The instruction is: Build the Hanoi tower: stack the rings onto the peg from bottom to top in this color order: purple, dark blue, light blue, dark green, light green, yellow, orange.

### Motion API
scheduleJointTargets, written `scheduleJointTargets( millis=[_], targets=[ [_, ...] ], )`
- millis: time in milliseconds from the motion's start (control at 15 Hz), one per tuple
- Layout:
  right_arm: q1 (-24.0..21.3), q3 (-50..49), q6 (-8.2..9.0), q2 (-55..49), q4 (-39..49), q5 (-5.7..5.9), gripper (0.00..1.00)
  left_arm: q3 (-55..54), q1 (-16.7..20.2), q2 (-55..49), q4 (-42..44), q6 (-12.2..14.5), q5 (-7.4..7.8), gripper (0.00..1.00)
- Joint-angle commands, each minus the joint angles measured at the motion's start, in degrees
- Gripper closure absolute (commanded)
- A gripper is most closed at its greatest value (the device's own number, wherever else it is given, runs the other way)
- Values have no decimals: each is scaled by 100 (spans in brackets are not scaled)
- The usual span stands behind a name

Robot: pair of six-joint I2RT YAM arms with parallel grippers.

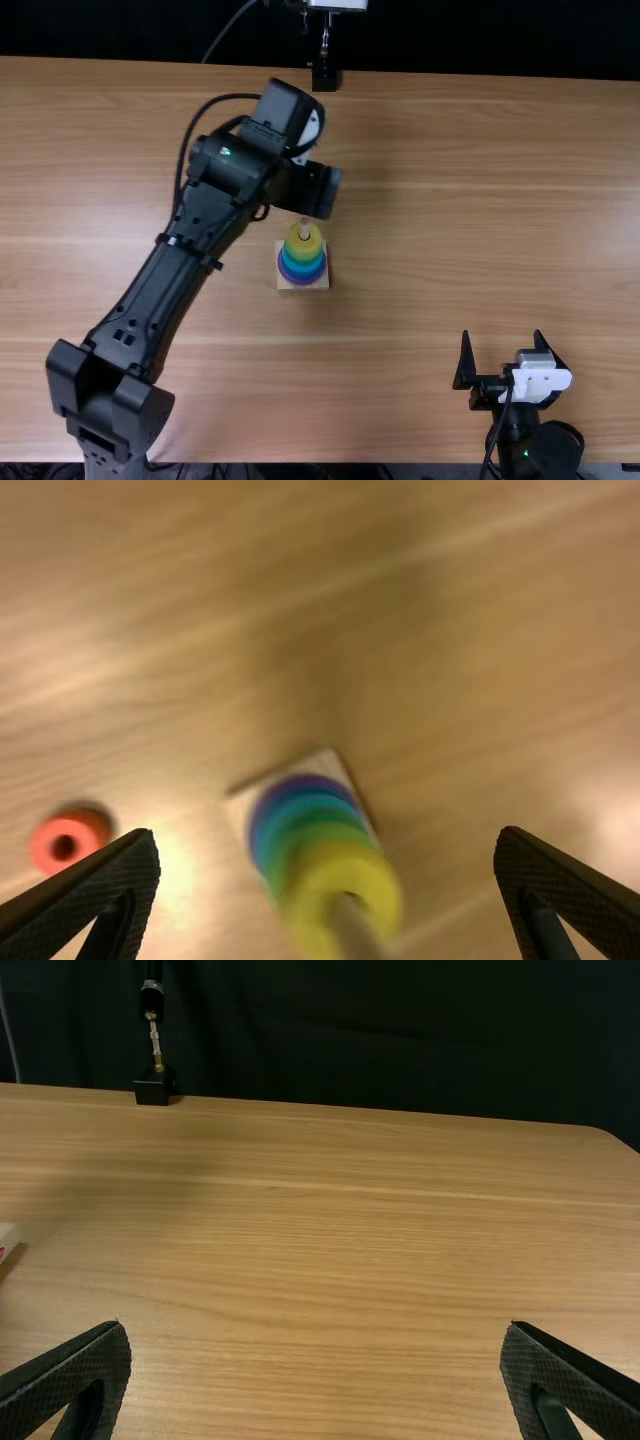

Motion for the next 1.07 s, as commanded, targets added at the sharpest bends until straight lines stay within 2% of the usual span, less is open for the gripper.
scheduleJointTargets(
  millis=[0,200,333,467,600,667,867,1000],
  targets=[
    [-26,-280,-23,-106,-392,52,0,183,302,-581,103,-12,-56,0],
    [-26,-280,-23,-106,-392,52,0,-793,899,-1188,419,9,-66,0],
    [-26,-280,-23,-106,-392,52,0,-2120,1198,-1697,1284,9,-3,0],
    [-26,-280,-23,-106,-392,52,0,-3474,1383,-2190,2318,9,18,0],
    [-26,-280,-23,-106,-392,52,0,-4308,1435,-2488,2898,20,8,0],
    [-26,-280,-23,-106,-392,52,0,-4511,1427,-2515,2982,20,-66,0],
    [-26,-280,-23,-106,-392,52,0,-4484,1435,-2357,2856,51,-56,0],
    [-26,-280,-23,-106,-392,52,0,-4256,1435,-1812,2423,178,-129,0]
  ],
)
